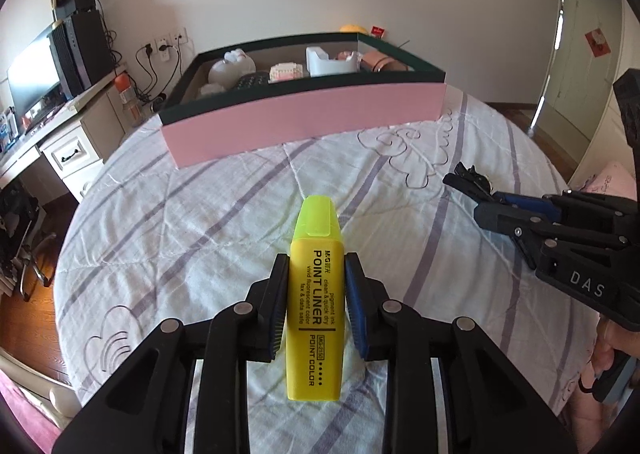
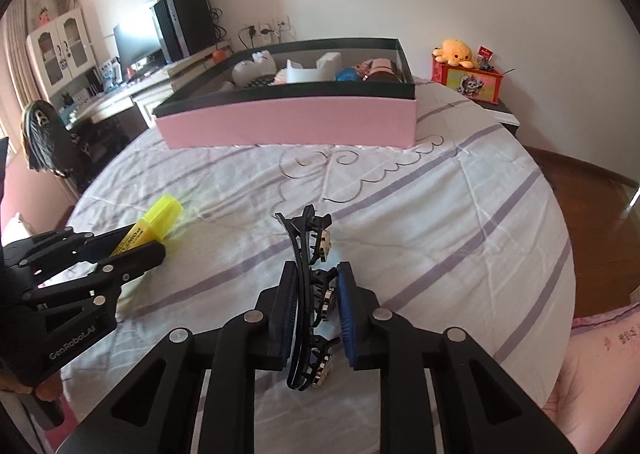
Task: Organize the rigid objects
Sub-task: 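Carry the hair clip and yellow highlighter up over the pink box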
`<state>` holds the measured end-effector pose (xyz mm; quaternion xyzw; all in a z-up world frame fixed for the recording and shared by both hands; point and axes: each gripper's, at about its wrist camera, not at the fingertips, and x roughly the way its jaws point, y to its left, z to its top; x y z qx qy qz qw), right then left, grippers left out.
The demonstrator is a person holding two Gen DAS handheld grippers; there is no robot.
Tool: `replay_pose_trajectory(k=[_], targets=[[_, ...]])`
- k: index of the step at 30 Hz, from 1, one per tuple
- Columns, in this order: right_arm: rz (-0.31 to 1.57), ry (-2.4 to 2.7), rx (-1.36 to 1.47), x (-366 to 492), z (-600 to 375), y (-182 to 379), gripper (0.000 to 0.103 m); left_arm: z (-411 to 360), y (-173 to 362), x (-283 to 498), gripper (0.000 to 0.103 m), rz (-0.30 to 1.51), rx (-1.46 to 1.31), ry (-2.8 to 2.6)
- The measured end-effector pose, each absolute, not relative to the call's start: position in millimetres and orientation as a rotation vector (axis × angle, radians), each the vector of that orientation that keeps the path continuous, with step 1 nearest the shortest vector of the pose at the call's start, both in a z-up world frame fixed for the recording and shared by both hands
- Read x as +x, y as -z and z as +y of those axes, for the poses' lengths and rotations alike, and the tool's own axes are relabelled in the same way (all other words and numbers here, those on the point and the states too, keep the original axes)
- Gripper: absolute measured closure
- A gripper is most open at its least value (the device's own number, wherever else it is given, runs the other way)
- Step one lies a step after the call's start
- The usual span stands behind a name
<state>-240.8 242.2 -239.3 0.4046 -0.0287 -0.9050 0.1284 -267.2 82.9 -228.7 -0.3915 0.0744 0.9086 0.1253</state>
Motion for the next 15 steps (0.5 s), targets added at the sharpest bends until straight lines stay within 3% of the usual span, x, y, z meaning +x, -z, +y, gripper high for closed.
replay_pose_trajectory(k=[15], targets=[[-0.028,2.619,0.883,-217.2,220.3,153.9,0.084,51.3,136.9,-236.9,0.076,0.171,-0.811,-2.794]])
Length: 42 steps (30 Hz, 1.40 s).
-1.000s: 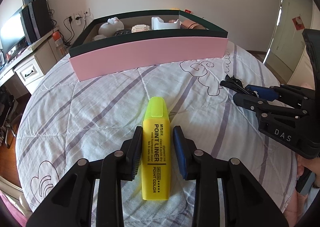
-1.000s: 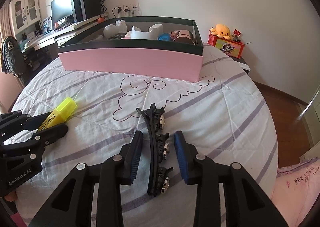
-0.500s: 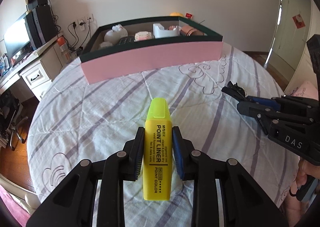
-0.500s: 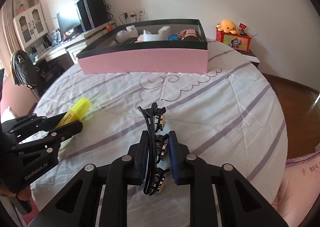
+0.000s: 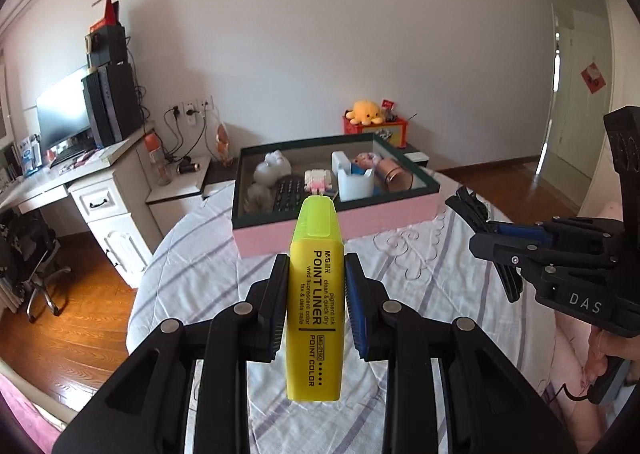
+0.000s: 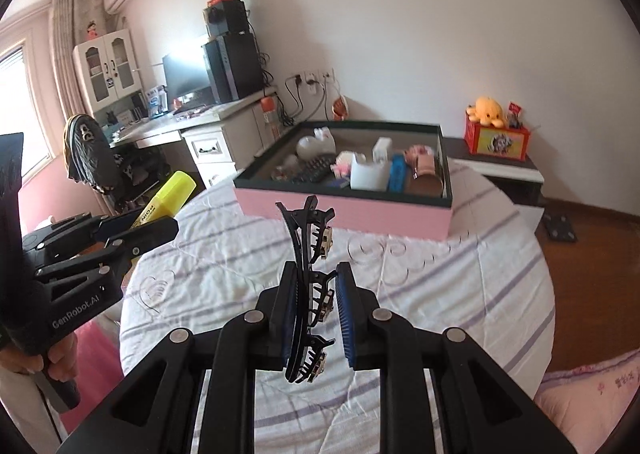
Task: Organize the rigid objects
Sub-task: 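Carry the hair clip and yellow highlighter up over the pink box, then lower both items into the pink box and open both tools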
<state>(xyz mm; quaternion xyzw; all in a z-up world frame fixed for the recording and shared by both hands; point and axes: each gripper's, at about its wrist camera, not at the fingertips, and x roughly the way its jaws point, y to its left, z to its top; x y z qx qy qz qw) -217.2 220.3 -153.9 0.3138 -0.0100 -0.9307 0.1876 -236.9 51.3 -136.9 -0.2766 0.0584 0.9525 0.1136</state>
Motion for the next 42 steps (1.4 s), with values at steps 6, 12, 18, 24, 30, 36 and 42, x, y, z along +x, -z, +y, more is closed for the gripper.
replay_pose_trajectory(k=[6,12,18,24,30,36,42], targets=[[0.036,2.628,0.842,-236.8,220.5,132.1,0.084,45.3,117.3,-257.9,0.076,0.188,-0.770,-2.786],[0.111,2.653,0.827,-282.8,226.6,111.4,0.084,46.1,106.7,-310.8,0.076,0.210,-0.786,-2.753],[0.163,2.651,0.890,-348.6,230.3,109.6,0.084,55.7,108.5,-382.9,0.076,0.231,-0.852,-2.723],[0.187,2.627,1.007,-428.5,230.4,129.8,0.084,75.4,123.1,-465.6,0.076,0.254,-0.968,-2.638],[0.205,2.601,1.137,-488.7,226.4,164.1,0.084,101.6,149.9,-528.2,0.076,0.316,-1.088,-2.609],[0.245,2.595,1.230,-524.5,224.2,188.0,0.084,122.5,174.4,-564.1,0.076,0.359,-1.173,-2.557],[0.261,2.569,1.296,-547.8,222.7,201.0,0.084,132.0,191.2,-579.0,0.076,0.379,-1.220,-2.540]])
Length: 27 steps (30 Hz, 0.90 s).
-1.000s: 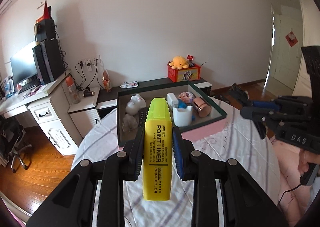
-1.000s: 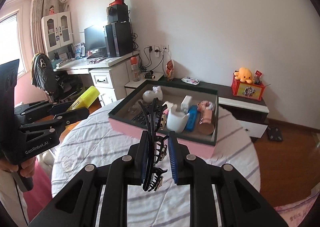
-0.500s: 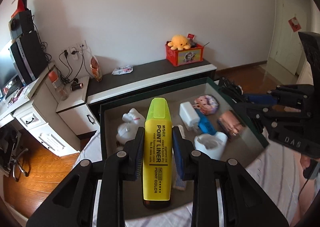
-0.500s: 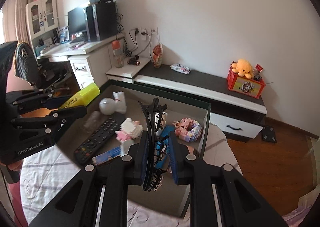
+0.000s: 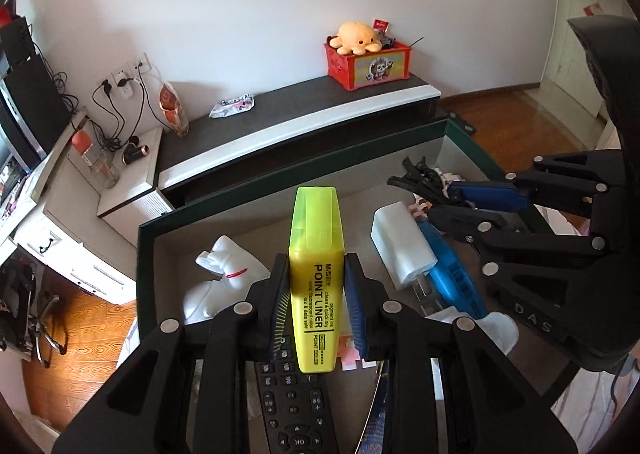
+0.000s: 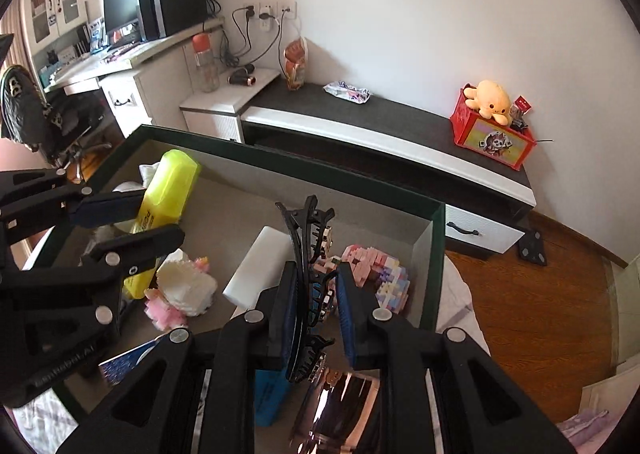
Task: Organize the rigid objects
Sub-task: 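Lower both items into the pink box and open both tools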
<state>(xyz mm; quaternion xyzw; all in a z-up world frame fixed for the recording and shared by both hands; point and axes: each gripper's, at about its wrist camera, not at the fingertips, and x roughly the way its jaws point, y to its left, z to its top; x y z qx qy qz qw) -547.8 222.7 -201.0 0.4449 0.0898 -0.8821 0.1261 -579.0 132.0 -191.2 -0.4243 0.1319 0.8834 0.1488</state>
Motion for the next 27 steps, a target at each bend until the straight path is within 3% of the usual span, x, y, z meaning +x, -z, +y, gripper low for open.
replay_pose_trajectory(k=[7,12,17,23,25,27], targets=[[0.284,2.558,1.331,-553.4,218.2,205.6,0.084,130.9,201.8,-575.1,0.073,0.381,-1.221,-2.548],[0.289,2.555,1.336,-552.6,214.5,207.1,0.083,128.0,196.7,-568.4,0.049,0.383,-1.196,-2.578],[0.281,2.584,1.299,-548.4,215.4,203.3,0.083,123.6,193.4,-561.0,0.046,0.388,-1.191,-2.579],[0.226,2.577,1.278,-545.3,214.7,198.2,0.082,118.1,186.1,-552.2,0.036,0.383,-1.169,-2.588],[0.198,2.580,1.270,-543.1,214.8,196.6,0.072,116.7,183.7,-550.0,0.032,0.378,-1.165,-2.593],[0.193,2.609,1.253,-540.7,216.6,193.8,0.051,115.7,181.3,-547.6,0.027,0.377,-1.158,-2.598]])
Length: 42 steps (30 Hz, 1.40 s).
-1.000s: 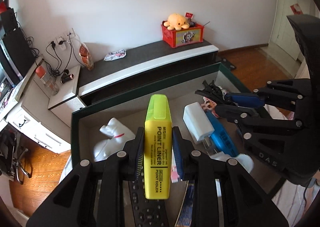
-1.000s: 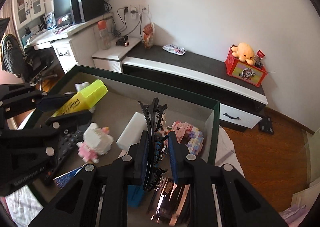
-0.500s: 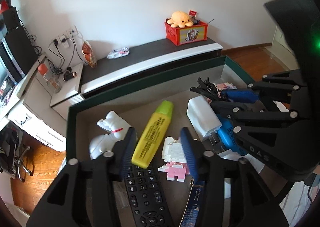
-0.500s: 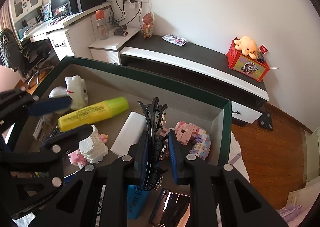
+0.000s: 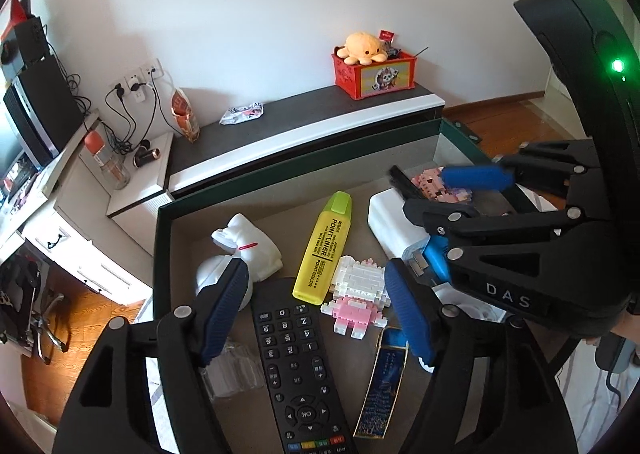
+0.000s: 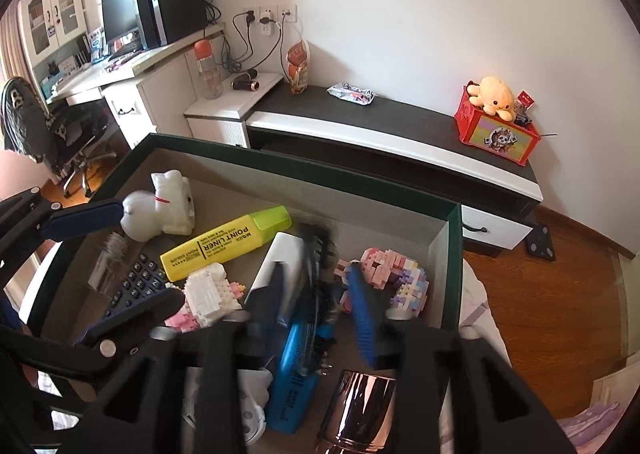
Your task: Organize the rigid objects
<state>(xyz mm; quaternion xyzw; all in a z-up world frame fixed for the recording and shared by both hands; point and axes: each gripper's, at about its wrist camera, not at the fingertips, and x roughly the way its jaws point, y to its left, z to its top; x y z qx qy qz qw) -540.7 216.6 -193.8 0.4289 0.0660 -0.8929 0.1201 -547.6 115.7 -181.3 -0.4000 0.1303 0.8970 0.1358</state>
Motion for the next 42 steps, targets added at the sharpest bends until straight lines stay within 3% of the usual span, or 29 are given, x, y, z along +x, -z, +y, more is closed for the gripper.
replay_pose_trajectory(k=[6,13,15,27,42], targets=[[0.182,2.655,1.214,-530.7,220.3,186.3,0.025,114.4,177.4,-540.7,0.021,0.382,-1.143,-2.617],[0.176,2.700,1.166,-511.8,227.5,176.3,0.015,110.1,171.5,-531.7,0.009,0.368,-1.124,-2.648],[0.170,2.728,1.135,-502.1,229.4,170.4,0.000,108.5,171.6,-528.2,0.008,0.395,-1.131,-2.665],[0.247,2.773,1.045,-434.7,225.5,143.6,0.000,79.1,151.5,-484.4,0.006,0.231,-1.073,-2.782],[0.141,2.771,0.899,-335.9,212.2,106.3,0.000,69.2,111.9,-378.7,0.005,0.155,-0.912,-2.869]])
